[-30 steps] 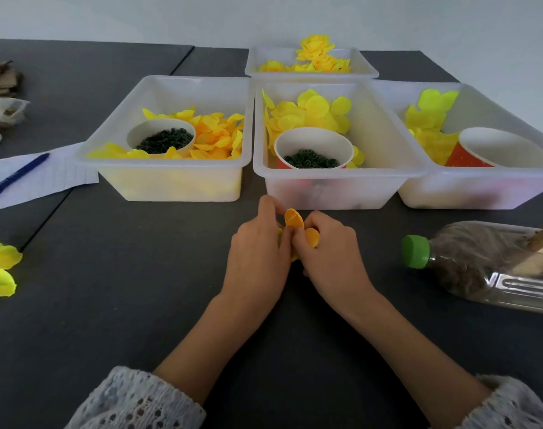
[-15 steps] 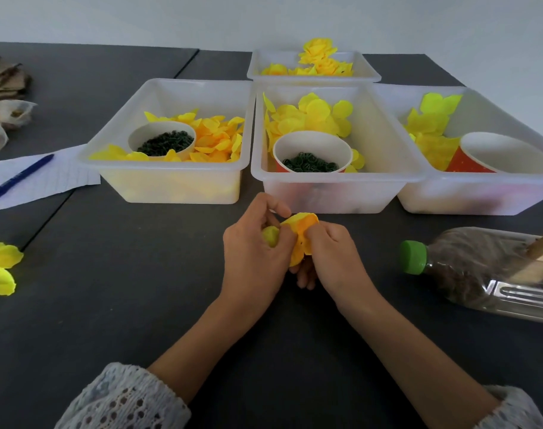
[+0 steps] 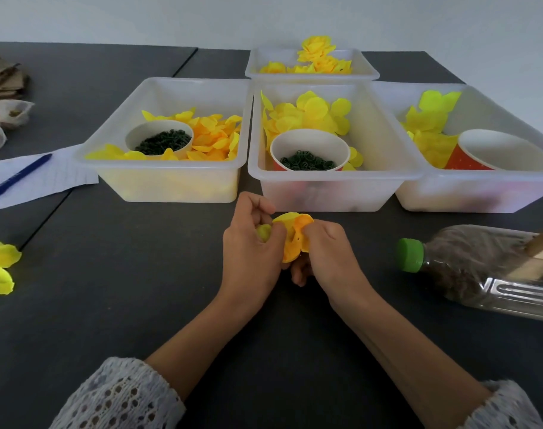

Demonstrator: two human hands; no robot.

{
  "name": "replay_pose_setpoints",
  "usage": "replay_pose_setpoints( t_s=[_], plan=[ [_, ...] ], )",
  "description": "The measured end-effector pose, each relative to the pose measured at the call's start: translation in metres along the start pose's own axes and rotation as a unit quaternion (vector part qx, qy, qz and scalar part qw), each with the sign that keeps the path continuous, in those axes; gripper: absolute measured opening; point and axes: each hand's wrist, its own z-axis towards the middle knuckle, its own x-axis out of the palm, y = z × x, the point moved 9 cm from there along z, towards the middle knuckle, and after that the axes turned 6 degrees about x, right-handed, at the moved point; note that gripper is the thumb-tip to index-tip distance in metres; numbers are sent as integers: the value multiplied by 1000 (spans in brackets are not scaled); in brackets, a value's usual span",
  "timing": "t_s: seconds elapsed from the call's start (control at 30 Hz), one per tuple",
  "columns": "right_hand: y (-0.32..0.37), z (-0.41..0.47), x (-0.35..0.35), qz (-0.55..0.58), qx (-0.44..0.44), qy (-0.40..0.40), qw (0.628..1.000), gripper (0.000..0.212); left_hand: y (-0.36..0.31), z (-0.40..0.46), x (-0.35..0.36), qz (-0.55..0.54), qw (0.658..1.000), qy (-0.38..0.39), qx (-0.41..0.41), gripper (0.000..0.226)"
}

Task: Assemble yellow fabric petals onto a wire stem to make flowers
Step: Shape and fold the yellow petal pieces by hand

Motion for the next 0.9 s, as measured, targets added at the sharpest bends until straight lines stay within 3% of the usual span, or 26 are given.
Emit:
replay_pose_setpoints(
  t_s=[0.23, 0.37, 0.5, 0.7, 0.83, 0.9],
  plan=[
    [17, -5, 3, -219, -95, -13, 971, 31, 8, 4, 8, 90, 991, 103, 6, 14],
    [20, -3, 8, -453, -132, -81, 878, 27, -4, 1, 9, 146, 983, 97, 55, 23],
    [19, -4, 5, -452, -127, -123, 874, 27, -7, -2, 10, 134, 986, 83, 45, 37],
    [20, -6, 0, -438, -111, -144, 880, 29, 3, -5, 14, 91, 993, 72, -10, 35],
    [20, -3, -15, -269, -97, -117, 951, 35, 17, -4, 8, 28, 997, 40, -64, 34],
    [22, -5, -17, -255, -111, -115, 954, 36, 17, -3, 8, 32, 997, 46, -60, 34]
  ],
)
